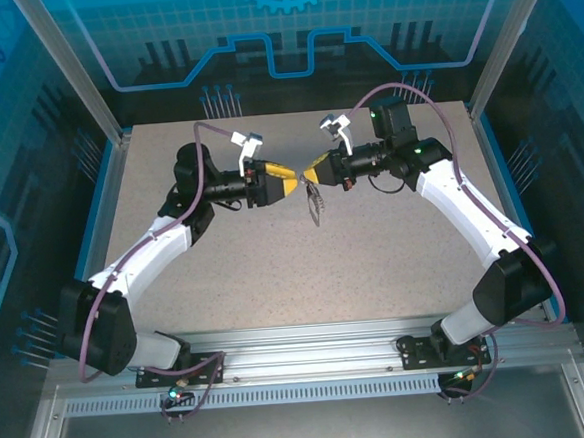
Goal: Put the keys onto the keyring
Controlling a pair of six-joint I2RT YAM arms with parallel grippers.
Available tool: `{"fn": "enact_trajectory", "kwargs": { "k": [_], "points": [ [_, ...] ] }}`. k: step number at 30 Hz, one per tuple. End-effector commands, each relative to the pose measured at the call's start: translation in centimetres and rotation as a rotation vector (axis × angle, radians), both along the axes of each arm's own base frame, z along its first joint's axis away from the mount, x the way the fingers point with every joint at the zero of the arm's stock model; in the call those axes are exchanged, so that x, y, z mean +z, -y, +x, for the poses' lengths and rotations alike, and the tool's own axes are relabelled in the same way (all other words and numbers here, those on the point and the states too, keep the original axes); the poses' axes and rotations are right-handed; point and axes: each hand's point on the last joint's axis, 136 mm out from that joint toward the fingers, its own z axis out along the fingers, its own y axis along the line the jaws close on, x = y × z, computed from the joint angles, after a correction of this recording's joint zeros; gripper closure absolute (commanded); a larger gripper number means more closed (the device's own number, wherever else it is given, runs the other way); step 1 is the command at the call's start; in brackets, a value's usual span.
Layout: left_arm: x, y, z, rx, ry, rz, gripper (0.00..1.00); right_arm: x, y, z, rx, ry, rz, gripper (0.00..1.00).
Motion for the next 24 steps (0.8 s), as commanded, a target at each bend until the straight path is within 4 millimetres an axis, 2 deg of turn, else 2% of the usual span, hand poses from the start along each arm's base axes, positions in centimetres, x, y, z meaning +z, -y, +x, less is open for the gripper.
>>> {"fn": "enact_trajectory", "kwargs": {
  "k": [1, 12, 24],
  "points": [
    [0.7, 0.7, -0.2, -0.035, 0.042, -0.001, 0.45, 1.4, -0.4, -0.7, 0.038, 0.027, 0.024, 1.00],
    [0.6, 1.7, -0.1, -0.057, 0.041, 0.001, 0.50, 1.3, -0.5, -1.1, 0.054, 0.025, 0.036, 1.00],
    [0.5, 2.1, -0.4, -0.067, 0.051, 0.001, 0.78, 1.1, -0.5, -0.9, 0.048, 0.021, 0.034, 1.00]
  ]
}}
